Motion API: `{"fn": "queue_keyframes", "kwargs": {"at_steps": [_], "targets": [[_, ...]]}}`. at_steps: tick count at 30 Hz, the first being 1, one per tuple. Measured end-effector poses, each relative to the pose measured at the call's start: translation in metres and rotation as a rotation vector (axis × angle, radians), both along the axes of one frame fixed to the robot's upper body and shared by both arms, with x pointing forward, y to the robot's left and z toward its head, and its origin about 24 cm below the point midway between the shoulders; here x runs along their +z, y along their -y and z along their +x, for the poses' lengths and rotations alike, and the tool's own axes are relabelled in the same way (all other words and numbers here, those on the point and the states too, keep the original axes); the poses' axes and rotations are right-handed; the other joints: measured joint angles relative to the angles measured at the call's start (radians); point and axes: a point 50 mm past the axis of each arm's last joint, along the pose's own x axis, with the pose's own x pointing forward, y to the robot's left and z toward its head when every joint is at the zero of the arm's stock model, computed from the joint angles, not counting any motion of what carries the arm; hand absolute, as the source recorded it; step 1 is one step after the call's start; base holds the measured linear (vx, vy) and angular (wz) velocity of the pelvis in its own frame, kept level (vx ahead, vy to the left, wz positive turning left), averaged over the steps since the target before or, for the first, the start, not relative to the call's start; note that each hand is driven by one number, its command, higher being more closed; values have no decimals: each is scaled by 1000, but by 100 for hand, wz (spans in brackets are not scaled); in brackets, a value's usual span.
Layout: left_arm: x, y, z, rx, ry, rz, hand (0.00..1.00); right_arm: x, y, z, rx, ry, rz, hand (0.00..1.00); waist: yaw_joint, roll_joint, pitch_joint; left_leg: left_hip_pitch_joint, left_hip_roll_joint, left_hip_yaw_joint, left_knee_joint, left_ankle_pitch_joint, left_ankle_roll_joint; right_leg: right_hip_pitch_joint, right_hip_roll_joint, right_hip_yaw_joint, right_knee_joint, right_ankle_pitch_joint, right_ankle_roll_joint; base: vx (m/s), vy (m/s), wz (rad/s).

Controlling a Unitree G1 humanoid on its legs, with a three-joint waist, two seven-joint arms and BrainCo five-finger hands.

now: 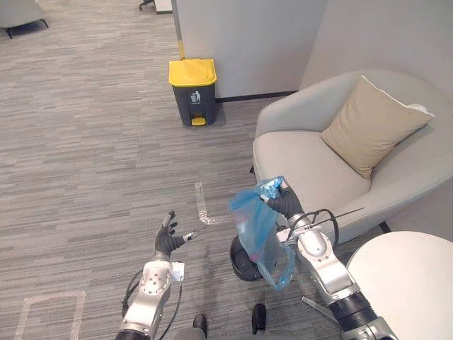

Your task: Gather rubbish on tea table into small bin, then transfer packed bag to large trash can.

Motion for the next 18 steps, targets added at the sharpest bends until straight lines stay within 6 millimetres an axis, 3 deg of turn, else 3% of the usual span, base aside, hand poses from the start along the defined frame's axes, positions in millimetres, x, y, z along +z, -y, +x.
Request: {"fn": "queue_keyframes", "kwargs": {"at_steps": [10,18], "targets": [[19,16,18,-234,55,131,0,6,-6,2,136,-18,-29,100,-17,-3,-12,33,2,34,-10,0,3,16,7,35,-8,12,0,-4,-2,-11],[29,45,26,-435,94,195,0,26,-22,-9,271,38,33,100,-28,-3,-12,54,3,61,-14,-2,6,23,7,62,-8,16,2,-16,4,-9]]}}
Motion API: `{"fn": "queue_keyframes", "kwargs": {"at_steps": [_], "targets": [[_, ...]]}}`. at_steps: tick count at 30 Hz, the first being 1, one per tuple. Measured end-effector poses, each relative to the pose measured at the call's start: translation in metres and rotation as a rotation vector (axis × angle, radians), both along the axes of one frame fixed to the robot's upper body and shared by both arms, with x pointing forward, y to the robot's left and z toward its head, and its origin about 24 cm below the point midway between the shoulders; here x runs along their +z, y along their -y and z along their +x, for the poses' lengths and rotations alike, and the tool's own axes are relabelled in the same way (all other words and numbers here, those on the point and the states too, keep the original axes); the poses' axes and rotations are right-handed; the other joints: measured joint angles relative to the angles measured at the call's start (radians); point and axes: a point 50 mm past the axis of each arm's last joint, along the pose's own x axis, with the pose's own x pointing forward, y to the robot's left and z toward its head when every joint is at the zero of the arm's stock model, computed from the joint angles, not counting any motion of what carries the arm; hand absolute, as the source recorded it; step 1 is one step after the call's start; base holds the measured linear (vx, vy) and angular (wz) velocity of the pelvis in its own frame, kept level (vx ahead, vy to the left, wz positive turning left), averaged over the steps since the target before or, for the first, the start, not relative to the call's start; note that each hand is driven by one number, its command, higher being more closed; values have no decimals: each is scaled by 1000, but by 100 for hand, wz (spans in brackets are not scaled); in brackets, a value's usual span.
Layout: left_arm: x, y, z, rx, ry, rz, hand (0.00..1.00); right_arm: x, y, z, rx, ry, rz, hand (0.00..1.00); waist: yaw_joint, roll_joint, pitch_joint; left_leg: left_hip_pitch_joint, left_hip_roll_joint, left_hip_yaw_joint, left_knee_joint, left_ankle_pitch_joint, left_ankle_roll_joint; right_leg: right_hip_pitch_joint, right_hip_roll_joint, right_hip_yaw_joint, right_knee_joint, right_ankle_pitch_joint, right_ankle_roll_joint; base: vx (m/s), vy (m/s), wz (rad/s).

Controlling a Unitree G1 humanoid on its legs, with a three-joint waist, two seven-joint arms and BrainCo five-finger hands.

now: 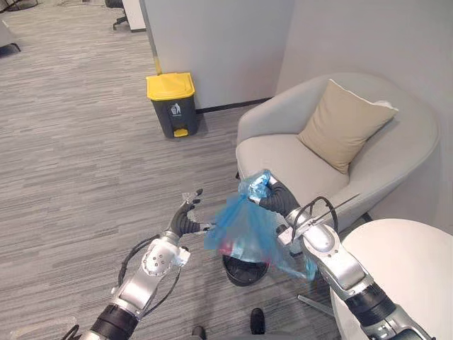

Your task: Gather rubbish on tea table into small bin, then transfer packed bag to large trash can.

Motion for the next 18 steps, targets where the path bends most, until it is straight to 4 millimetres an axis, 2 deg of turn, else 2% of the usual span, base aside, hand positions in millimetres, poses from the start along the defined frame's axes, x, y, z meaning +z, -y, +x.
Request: {"fn": "queue_keyframes", "kwargs": {"at_steps": [3,7,10,18], "targets": [[2,8,1,-62,13,23,0,0,-3,-2,28,-21,30,100,-2,0,0,5,0,6,0,-3,-1,3,0,5,0,0,0,-18,9,-7],[6,23,4,-145,45,71,0,11,-21,-13,149,-14,102,100,-7,-1,-1,3,-4,22,-4,-3,0,-10,0,21,0,-1,6,-10,7,-9],[6,28,3,-173,58,104,0,13,-28,-14,170,-24,153,100,-11,-1,-1,11,-2,33,-13,-3,0,-11,1,31,0,1,4,4,7,-12],[-1,41,10,-150,73,134,0,16,-57,-23,286,-83,275,100,-25,-2,-1,14,-3,39,-13,-6,3,-11,1,38,0,1,4,3,0,-2]]}}
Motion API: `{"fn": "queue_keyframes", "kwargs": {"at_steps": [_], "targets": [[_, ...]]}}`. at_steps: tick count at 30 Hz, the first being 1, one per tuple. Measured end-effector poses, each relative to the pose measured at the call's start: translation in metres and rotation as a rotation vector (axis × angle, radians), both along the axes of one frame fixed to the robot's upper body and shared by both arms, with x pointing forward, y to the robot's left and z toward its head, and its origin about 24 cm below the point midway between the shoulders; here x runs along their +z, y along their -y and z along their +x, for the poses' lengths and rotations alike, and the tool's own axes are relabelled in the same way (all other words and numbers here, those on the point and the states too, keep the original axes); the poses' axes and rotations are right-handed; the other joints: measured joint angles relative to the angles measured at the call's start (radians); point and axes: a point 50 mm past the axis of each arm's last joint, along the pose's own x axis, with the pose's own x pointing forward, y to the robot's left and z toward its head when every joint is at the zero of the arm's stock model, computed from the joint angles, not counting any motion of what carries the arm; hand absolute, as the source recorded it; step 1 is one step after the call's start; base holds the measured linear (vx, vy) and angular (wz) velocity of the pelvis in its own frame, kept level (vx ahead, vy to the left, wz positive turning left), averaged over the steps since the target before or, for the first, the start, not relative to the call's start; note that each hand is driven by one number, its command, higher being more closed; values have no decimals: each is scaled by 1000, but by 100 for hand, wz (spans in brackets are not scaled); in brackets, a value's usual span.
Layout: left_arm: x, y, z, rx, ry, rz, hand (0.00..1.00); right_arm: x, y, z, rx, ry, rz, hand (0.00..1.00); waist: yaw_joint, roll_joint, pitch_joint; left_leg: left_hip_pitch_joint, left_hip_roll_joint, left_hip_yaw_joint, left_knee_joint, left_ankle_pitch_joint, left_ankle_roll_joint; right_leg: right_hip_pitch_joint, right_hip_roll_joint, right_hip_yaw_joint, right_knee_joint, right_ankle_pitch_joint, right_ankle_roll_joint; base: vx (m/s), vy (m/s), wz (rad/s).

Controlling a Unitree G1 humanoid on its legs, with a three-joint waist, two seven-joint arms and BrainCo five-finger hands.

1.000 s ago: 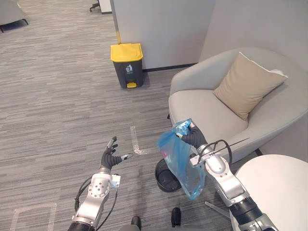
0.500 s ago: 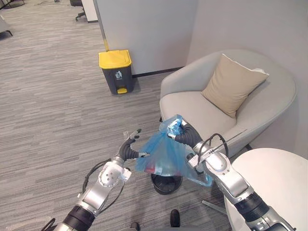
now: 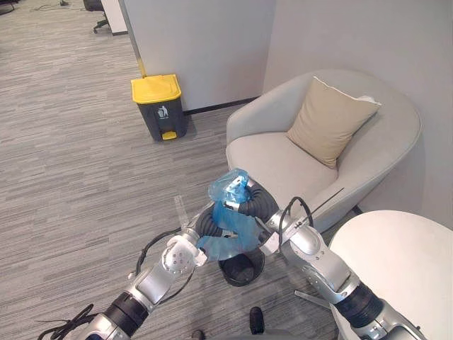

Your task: Gather rubbish on tea table into small bin, then transfer packed bag to large trash can.

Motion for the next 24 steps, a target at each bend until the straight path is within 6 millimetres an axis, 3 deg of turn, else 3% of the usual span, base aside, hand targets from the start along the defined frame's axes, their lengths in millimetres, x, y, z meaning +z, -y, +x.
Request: {"fn": "queue_keyframes", "kwargs": {"at_steps": [6,7,14,22,23,24], "targets": [[-11,13,-1,28,-45,-43,0,7,-14,0,42,-18,59,100,-1,0,0,1,1,3,0,-1,0,0,2,4,0,0,0,0,0,0],[-13,15,-1,33,-55,-51,100,7,-17,-1,56,-34,68,100,-1,0,0,2,2,4,0,-1,0,0,3,6,0,0,0,0,0,0],[-30,26,-5,57,-118,-57,100,3,-26,7,46,-78,86,100,-1,0,0,4,7,10,1,-3,-4,-1,11,13,0,1,-1,-2,-3,-1],[-31,27,-4,100,-132,-85,100,5,-27,8,45,-66,78,100,-3,0,0,11,9,24,1,-5,-5,-1,15,25,0,1,-2,-9,0,-5],[-31,26,-4,106,-132,-88,100,5,-27,8,42,-61,75,0,-4,0,0,11,9,25,1,-5,-5,-1,15,27,0,1,-2,-18,1,-4],[-31,25,-4,115,-136,-98,100,5,-27,8,39,-59,73,0,-4,0,0,12,10,26,1,-5,-5,-1,15,28,0,1,-2,-15,0,-3]]}}
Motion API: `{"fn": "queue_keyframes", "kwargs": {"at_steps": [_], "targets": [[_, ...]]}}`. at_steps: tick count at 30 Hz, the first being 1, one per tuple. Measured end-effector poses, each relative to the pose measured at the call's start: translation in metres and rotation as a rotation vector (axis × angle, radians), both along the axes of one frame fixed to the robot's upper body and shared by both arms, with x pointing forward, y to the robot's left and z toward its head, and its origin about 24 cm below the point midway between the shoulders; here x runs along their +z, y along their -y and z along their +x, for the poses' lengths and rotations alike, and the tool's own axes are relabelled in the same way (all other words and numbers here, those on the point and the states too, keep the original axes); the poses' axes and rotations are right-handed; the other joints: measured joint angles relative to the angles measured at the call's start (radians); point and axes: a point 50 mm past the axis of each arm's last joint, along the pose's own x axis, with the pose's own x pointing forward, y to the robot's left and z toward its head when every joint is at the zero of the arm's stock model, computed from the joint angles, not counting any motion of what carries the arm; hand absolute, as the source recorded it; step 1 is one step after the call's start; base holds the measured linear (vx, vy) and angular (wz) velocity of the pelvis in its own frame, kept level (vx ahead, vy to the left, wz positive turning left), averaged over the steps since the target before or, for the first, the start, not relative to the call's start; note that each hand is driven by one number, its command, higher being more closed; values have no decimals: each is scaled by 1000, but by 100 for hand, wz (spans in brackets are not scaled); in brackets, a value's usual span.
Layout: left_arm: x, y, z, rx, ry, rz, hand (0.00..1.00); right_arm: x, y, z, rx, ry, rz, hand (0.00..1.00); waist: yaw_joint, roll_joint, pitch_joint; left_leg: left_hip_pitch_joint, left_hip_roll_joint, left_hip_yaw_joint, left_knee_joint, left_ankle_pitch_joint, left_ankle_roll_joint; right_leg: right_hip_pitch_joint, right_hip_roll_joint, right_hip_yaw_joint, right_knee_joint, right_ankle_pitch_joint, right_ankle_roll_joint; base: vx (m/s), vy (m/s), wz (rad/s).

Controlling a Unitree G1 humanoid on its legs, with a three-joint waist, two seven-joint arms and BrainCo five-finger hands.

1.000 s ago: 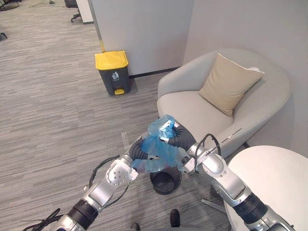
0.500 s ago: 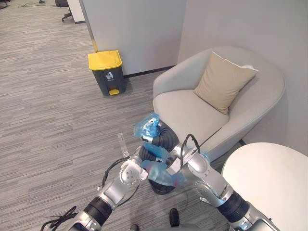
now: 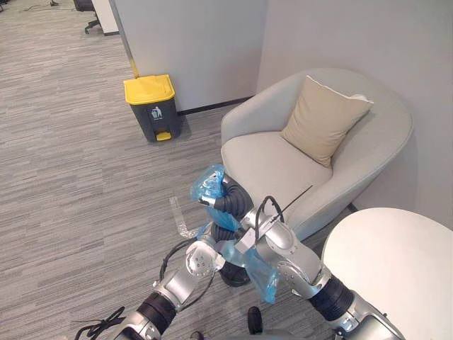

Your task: Gather rubbish on tea table into small bin, then transfer packed bag to large trash can.

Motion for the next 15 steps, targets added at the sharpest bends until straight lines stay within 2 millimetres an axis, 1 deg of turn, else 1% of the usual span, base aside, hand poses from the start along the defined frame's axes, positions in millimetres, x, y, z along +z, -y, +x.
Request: {"fn": "queue_keyframes", "kwargs": {"at_steps": [1,2,6,8,10,12,15], "targets": [[0,-1,0,10,-3,-6,100,0,0,0,-4,-1,3,0,0,0,0,0,1,0,0,0,0,0,0,1,0,0,0,-27,5,-10],[-4,-13,0,105,-31,-53,100,-5,6,-1,-72,13,11,0,-1,0,0,5,3,8,0,-5,-1,1,0,9,0,-1,1,-26,9,-11],[-6,-20,-1,166,-60,-92,100,-16,14,1,-129,-4,-23,0,0,-2,1,6,2,10,-1,-7,2,1,-1,10,0,-3,4,-6,3,-3],[-6,-28,0,229,-62,-126,100,-25,24,8,-193,-10,-70,0,-1,-3,2,7,2,11,-1,-8,4,1,-1,10,0,-3,4,0,0,0],[-5,-39,-2,299,-68,-176,100,-32,40,14,-314,42,-183,0,0,-4,3,7,1,11,-1,-9,5,2,-2,10,0,-3,4,0,0,0],[-5,-47,-4,340,-71,-202,100,-32,53,18,-393,92,-256,0,0,-4,3,7,1,11,-1,-11,6,3,-2,10,0,-3,4,0,0,0],[-5,-58,-6,399,-69,-220,100,-32,65,21,-464,134,-325,0,2,-4,3,7,1,11,0,-12,8,4,-2,9,0,-3,4,0,0,0]]}}
